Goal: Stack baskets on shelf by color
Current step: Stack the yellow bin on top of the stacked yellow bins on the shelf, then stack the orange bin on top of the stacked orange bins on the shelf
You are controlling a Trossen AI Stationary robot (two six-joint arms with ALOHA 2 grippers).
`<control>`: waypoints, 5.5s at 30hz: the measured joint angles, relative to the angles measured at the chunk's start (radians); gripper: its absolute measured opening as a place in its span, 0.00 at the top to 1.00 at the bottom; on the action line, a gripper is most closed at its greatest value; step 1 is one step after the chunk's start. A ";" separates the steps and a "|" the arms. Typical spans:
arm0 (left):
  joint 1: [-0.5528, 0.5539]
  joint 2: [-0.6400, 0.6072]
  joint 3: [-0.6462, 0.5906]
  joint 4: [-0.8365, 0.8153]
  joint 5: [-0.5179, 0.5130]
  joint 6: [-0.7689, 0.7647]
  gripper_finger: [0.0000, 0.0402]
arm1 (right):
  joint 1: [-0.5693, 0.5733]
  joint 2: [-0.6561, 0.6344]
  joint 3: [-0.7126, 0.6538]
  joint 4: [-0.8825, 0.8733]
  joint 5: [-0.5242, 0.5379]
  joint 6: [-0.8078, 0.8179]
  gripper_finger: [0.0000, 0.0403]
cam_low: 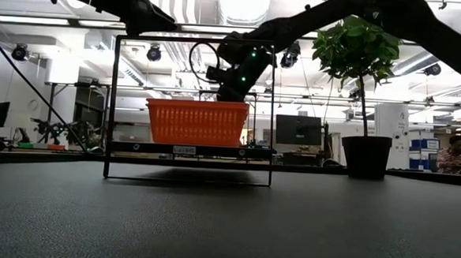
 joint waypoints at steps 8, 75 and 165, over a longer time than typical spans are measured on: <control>0.000 0.000 0.000 0.000 0.000 -0.001 0.72 | 0.002 -0.001 -0.002 -0.077 -0.020 -0.014 0.98; 0.443 0.582 0.131 -0.191 0.399 0.041 1.00 | -0.082 -0.152 -0.256 0.064 0.208 0.002 0.98; 0.235 -0.257 -0.151 0.208 0.783 -0.366 1.00 | 1.155 -0.502 -0.758 -0.528 -0.236 2.341 0.48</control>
